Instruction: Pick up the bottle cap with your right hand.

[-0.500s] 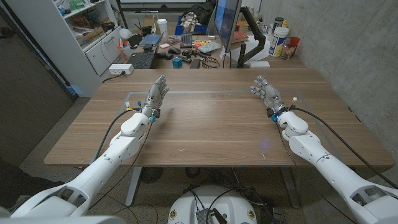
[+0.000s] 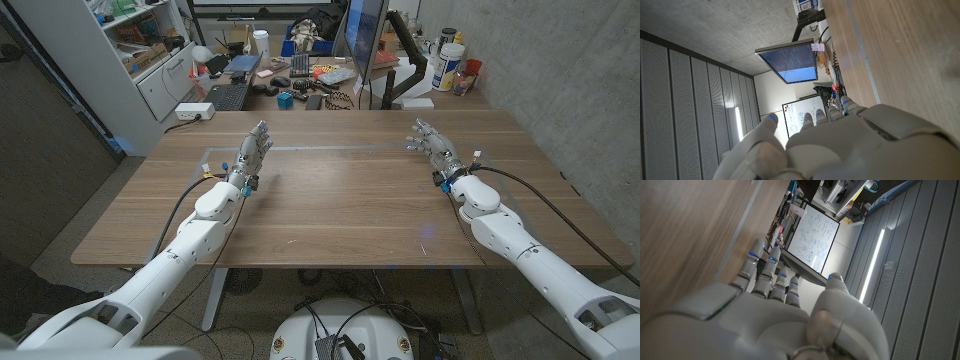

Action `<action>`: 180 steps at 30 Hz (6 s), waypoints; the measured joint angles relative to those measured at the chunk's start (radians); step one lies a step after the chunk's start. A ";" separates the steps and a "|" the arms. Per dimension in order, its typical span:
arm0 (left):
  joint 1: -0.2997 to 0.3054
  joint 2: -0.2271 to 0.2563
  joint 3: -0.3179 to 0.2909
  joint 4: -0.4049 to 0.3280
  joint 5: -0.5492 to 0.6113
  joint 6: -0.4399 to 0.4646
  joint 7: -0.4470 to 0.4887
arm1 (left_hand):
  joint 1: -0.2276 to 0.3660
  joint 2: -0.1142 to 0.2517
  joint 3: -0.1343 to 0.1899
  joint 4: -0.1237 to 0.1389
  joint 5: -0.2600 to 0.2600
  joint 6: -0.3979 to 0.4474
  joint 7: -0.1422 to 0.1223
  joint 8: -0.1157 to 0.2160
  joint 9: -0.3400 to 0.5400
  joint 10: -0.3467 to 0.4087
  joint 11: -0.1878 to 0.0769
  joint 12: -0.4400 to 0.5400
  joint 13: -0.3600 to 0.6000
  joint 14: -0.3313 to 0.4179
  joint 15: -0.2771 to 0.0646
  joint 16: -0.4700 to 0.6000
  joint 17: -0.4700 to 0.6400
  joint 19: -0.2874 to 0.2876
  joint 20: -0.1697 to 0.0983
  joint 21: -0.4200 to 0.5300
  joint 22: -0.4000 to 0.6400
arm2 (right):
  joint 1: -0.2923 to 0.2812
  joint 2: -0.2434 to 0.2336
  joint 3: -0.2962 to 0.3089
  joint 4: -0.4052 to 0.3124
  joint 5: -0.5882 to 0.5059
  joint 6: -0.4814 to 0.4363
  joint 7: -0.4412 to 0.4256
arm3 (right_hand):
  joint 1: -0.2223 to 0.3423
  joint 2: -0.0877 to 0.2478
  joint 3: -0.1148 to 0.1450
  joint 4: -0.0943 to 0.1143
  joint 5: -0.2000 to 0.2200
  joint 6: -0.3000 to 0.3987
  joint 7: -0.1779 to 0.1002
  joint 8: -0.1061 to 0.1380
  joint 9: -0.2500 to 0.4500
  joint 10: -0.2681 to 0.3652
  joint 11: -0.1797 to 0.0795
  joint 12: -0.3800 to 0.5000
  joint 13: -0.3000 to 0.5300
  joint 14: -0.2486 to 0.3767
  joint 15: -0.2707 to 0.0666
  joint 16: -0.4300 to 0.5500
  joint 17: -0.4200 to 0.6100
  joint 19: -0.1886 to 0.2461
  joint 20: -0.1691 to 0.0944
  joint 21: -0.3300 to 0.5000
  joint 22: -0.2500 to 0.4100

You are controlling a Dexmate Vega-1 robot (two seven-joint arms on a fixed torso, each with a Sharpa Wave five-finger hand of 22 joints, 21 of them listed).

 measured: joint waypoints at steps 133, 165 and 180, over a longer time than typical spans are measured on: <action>-0.081 -0.080 0.042 0.089 -0.014 -0.041 -0.094 | 0.000 0.000 -0.006 0.000 0.003 0.013 -0.005 0.004 -0.001 0.000 0.000 -0.001 0.000 0.000 0.000 0.003 0.000 0.000 0.000 0.000 0.000 | 0.524 -0.208 -0.487 0.058 -1.060 -0.723 0.152 | 0.103 -0.003 0.074 -0.055 0.026 -0.034 -0.117 0.006 -0.003 -0.083 -0.095 0.014 -0.007 0.292 -0.077 -0.021 -0.005 0.270 -0.105 0.035 0.078; -0.093 -0.099 0.046 0.119 -0.014 -0.052 -0.098 | -0.006 -0.005 -0.010 0.004 0.007 0.013 -0.005 0.004 -0.001 0.000 0.000 -0.001 0.000 0.000 0.000 0.003 0.000 -0.005 0.005 0.000 0.000 | 0.604 -0.174 -0.590 0.130 -1.223 -0.763 0.361 | 0.242 -0.038 0.074 -0.072 0.049 0.050 -0.125 0.021 0.005 0.060 -0.095 0.035 -0.005 0.388 -0.094 0.102 0.106 0.318 -0.142 0.171 0.151; -0.090 -0.103 0.045 0.123 -0.014 -0.055 -0.094 | -0.006 -0.005 -0.014 0.008 0.007 0.015 -0.007 0.004 -0.001 0.000 0.000 -0.001 0.000 0.000 0.000 0.003 0.000 -0.005 0.005 0.000 0.000 | 0.634 -0.143 -0.624 0.184 -1.248 -0.740 0.409 | 0.269 -0.035 0.073 -0.064 0.057 0.073 -0.123 0.025 0.005 0.072 -0.082 0.031 -0.005 0.391 -0.096 0.116 0.128 0.316 -0.140 0.186 0.142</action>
